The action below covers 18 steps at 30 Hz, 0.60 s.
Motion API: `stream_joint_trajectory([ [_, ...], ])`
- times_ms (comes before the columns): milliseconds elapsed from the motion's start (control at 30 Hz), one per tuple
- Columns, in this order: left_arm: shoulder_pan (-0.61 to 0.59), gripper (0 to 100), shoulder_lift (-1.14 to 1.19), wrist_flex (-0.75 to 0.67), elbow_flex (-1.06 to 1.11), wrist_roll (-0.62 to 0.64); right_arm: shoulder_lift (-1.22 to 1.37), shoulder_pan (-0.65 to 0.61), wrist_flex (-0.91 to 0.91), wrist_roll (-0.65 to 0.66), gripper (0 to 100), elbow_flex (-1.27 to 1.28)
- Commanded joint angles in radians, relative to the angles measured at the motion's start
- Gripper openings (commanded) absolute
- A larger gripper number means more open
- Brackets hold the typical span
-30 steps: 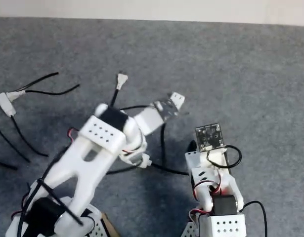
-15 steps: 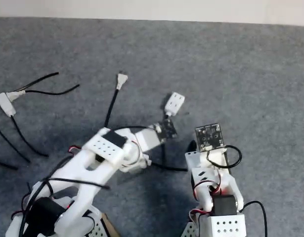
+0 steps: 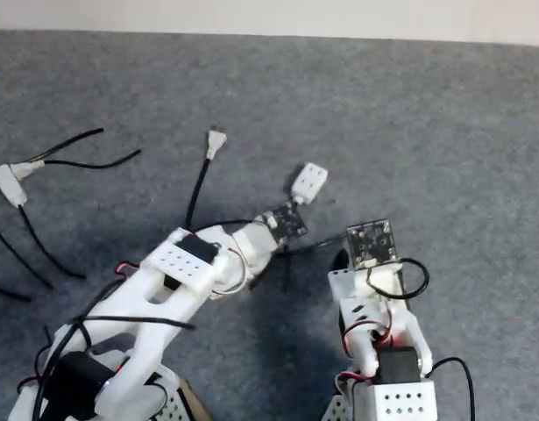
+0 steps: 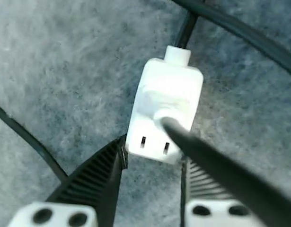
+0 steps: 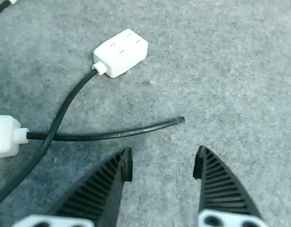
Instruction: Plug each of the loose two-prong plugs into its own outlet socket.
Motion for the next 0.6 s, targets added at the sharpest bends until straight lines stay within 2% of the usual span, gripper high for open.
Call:
stream_joint_trajectory([
  [0, -0.041, 1, -0.007, -0.02, -0.013, 0.058, -0.024, -0.013, -0.013, 0.014, 20.7, 0.088],
  [100, -0.061, 8, -0.012, -0.025, -0.016, 0.112, -0.024, -0.013, -0.013, 0.014, 20.7, 0.088],
  [267, -0.048, 24, -0.005, -0.025, -0.058, 0.114, -0.024, -0.015, -0.013, 0.014, 20.7, 0.088],
  [567, 0.012, 26, -0.002, -0.026, -0.088, 0.117, -0.024, -0.015, -0.013, 0.014, 20.7, 0.088],
])
